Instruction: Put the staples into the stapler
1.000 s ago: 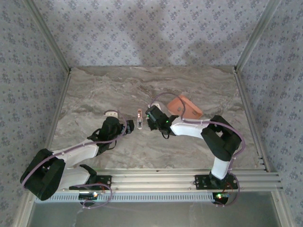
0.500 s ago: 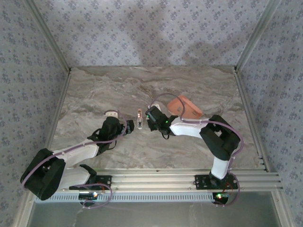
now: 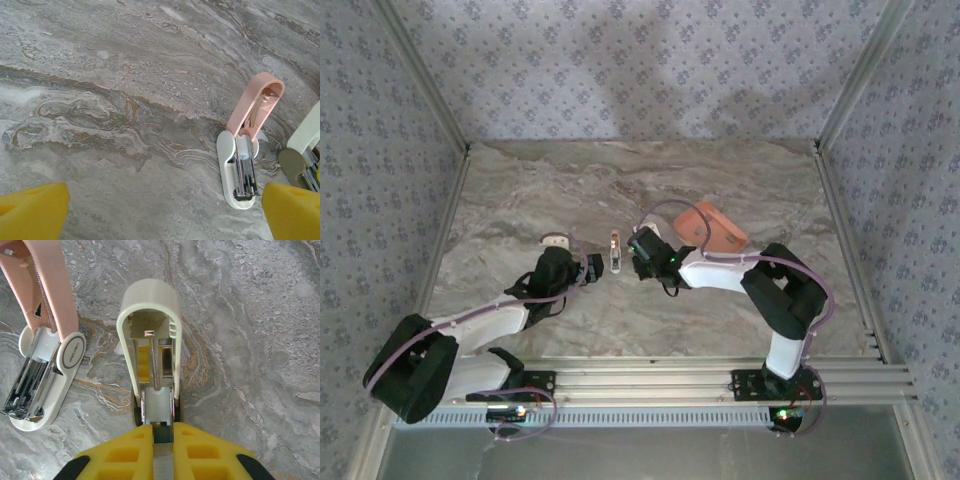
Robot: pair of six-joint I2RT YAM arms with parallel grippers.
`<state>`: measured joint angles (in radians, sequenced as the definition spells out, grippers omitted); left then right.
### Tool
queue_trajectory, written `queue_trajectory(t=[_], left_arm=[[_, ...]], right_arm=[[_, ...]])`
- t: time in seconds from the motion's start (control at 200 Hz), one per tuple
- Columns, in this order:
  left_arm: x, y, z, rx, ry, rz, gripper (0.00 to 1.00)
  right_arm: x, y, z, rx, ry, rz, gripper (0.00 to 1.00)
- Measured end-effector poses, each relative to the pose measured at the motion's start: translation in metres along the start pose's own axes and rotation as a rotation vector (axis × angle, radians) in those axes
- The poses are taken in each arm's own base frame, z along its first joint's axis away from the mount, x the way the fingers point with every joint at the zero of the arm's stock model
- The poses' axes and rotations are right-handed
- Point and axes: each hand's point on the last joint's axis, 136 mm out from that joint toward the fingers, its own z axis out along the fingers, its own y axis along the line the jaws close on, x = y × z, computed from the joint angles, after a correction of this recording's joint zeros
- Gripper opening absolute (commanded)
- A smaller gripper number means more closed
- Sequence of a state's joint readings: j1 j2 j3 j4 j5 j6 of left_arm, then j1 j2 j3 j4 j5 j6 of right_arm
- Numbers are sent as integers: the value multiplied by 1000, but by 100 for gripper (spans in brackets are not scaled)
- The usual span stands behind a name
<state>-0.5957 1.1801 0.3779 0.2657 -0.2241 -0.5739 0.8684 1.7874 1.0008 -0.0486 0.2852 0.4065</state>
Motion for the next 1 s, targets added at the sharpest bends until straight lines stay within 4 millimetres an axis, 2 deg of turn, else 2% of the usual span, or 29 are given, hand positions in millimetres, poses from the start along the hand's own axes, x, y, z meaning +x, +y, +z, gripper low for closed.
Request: queue_trajectory(t=[0.35, 0.999], left_arm=[[0, 0, 0, 0, 0, 0, 98], [0, 0, 0, 0, 0, 0, 98]], right_arm=[[-12, 3, -16, -20, -38, 9, 13], [-4, 4, -9, -26, -10, 9, 13]])
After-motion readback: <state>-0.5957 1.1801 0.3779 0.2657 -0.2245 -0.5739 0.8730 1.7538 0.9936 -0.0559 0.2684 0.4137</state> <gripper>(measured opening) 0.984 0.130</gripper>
